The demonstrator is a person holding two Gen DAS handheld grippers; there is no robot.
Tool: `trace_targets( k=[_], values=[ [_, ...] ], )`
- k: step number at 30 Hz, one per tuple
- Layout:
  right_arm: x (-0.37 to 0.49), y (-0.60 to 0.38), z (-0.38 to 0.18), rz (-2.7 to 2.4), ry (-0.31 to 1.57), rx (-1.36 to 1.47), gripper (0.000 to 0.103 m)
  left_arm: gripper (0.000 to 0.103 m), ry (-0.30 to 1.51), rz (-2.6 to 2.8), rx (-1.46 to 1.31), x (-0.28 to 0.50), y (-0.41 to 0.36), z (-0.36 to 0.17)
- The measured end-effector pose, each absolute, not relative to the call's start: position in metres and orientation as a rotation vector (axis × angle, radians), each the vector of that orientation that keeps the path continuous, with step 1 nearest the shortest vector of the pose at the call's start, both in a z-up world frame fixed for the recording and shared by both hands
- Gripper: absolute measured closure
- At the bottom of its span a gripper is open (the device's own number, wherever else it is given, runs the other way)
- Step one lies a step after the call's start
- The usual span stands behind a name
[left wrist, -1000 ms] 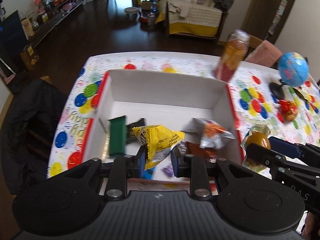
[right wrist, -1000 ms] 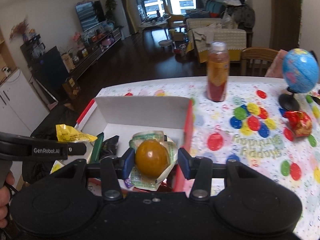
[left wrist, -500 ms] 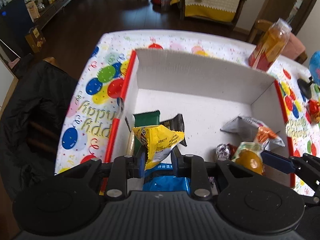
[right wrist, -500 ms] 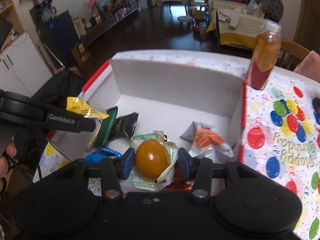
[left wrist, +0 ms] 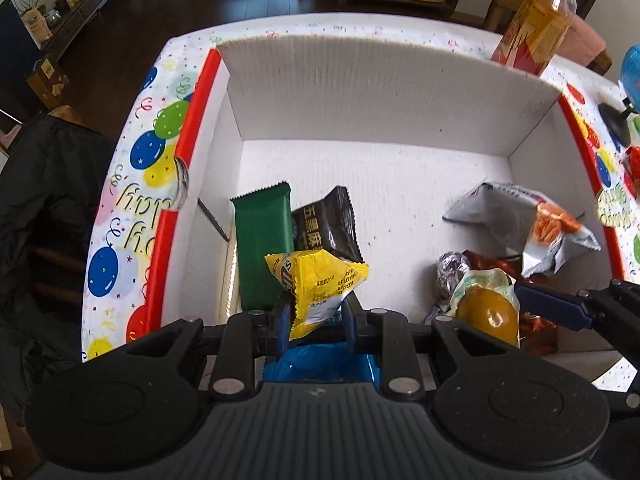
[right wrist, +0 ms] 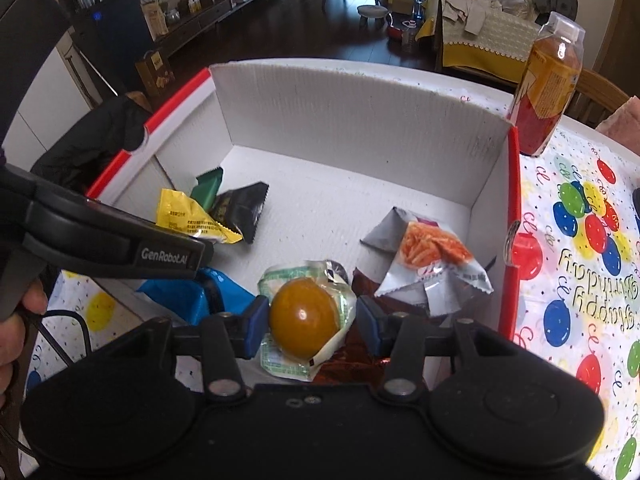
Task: Organize snacks
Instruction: 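Lower both tools into the box and open them to drop the snacks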
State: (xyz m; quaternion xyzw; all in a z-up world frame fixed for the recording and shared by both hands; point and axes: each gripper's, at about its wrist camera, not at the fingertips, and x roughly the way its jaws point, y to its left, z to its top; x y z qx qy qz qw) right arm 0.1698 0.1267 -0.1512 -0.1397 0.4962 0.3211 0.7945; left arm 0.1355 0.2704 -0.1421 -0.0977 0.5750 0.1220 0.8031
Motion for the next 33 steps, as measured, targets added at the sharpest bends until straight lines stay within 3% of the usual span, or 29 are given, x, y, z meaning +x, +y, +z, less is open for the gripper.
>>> trace_targets(
  k=[10,12,14,26,33],
  values=[
    [0.168,0.119,-0.148,0.687,1.060,-0.289,0.055,0.074,1.236,0.272,-0.208,0.130,0.269,-0.142],
    [0.167,0.117,-0.144,0.686,1.052,-0.287,0.054,0.068,1.229,0.270,-0.210,0.128,0.269,-0.139],
    [0.165,0.114,-0.140,0.689,1.047,-0.277,0.052,0.050,1.215,0.270,-0.208,0.125,0.267,-0.135],
    [0.148,0.088,-0.103,0.692,0.973,-0.209,0.038,0.048,1.121,0.274,-0.192,0.098,0.256,-0.098],
    [0.138,0.063,-0.079,0.691,0.908,-0.161,0.023,0.042,1.060,0.250,-0.198,0.079,0.246,-0.074]
  ],
)
